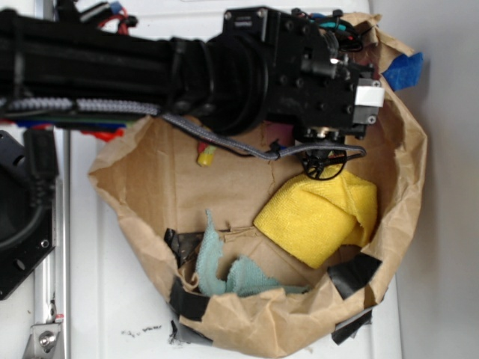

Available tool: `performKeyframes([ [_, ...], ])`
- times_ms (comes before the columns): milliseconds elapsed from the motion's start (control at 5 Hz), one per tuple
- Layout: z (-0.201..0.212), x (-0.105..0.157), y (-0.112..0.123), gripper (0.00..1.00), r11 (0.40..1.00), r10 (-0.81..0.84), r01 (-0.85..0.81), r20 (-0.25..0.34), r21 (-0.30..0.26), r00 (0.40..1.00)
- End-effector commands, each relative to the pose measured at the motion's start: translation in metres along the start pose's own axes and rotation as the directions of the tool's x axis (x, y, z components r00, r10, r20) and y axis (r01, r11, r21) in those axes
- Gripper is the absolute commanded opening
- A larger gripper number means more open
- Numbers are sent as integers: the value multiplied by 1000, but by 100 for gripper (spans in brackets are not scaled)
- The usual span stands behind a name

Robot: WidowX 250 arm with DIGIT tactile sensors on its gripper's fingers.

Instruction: Grab the multicolored rope.

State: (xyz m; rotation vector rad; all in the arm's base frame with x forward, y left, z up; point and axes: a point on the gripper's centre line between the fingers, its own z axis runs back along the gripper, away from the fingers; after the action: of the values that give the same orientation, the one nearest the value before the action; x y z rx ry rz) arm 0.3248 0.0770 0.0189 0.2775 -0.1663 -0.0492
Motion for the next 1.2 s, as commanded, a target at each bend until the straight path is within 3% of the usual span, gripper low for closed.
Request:
performKeyframes([
  [0, 4, -7, 1, 0, 999, -15, 14, -6, -29, 1000],
  [400, 37, -38, 0, 0, 998, 21, -23, -24, -67, 999],
  [600, 54, -55, 2, 0, 995, 53, -58, -61, -85, 997],
  [1000, 67, -57, 3, 0, 988, 94, -104, -87, -118, 992],
])
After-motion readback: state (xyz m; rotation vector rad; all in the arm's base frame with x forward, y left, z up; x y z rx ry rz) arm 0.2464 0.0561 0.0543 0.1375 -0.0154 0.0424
